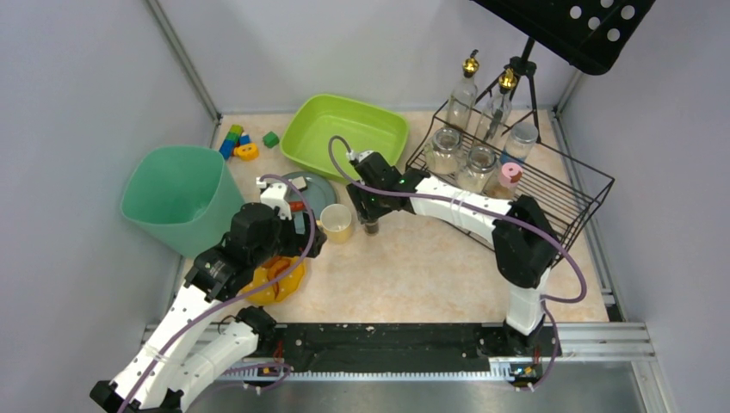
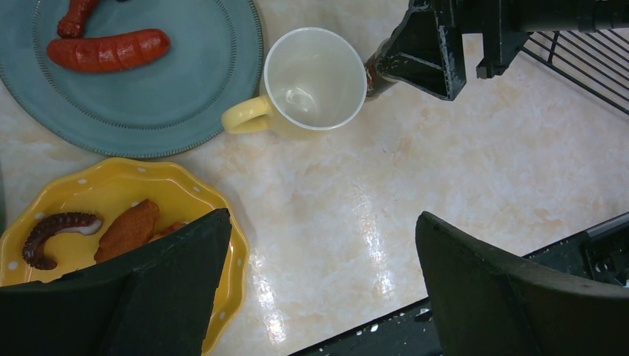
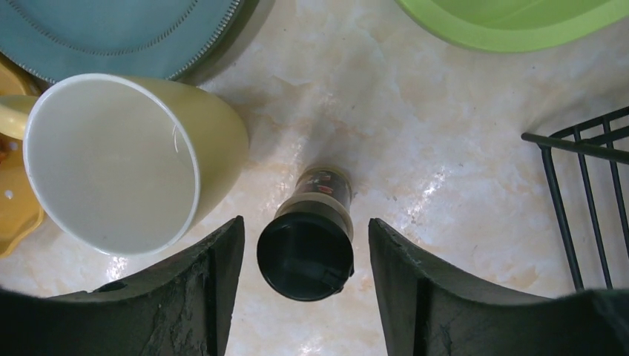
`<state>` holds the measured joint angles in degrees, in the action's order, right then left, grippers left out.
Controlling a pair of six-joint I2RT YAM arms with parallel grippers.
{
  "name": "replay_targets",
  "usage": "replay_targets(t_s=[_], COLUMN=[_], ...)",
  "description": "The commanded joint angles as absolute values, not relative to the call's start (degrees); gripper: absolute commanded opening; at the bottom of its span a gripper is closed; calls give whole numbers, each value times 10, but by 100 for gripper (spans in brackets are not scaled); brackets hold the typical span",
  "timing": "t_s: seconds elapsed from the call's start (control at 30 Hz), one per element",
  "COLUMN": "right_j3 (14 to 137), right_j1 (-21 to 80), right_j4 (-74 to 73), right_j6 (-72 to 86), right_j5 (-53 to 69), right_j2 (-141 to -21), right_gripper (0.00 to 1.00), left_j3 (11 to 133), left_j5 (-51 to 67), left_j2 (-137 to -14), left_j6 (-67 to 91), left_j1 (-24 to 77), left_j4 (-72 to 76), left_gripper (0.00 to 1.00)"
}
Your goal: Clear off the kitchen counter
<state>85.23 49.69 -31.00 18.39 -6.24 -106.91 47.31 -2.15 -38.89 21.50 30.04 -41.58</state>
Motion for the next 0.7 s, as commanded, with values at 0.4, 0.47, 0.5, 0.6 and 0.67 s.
replay_targets(t_s=[0.4, 0.47, 0.5, 0.6, 0.67], right_j3=[881, 876, 873, 866, 861], right_j1=[522, 523, 524, 525, 525], right_j4=[-333, -338, -341, -355, -367], right_j6=[178, 181, 183, 185, 186], right_j5=[-125, -127, -129, -132, -138], right_j2=[-1050, -1032, -1020, -978, -942], right_gripper=[35, 33, 32, 31, 30], left_j3=[473, 473, 473, 473, 473], left_j5=[-12, -11, -11, -9, -8], left_j2=[-386, -387, -387, -385, -385], left_j6=[216, 216, 216, 216, 216], left_j1=[298, 298, 298, 297, 298], left_j4=[-401, -401, -401, -401, -401], left_gripper=[99, 99, 99, 99, 99])
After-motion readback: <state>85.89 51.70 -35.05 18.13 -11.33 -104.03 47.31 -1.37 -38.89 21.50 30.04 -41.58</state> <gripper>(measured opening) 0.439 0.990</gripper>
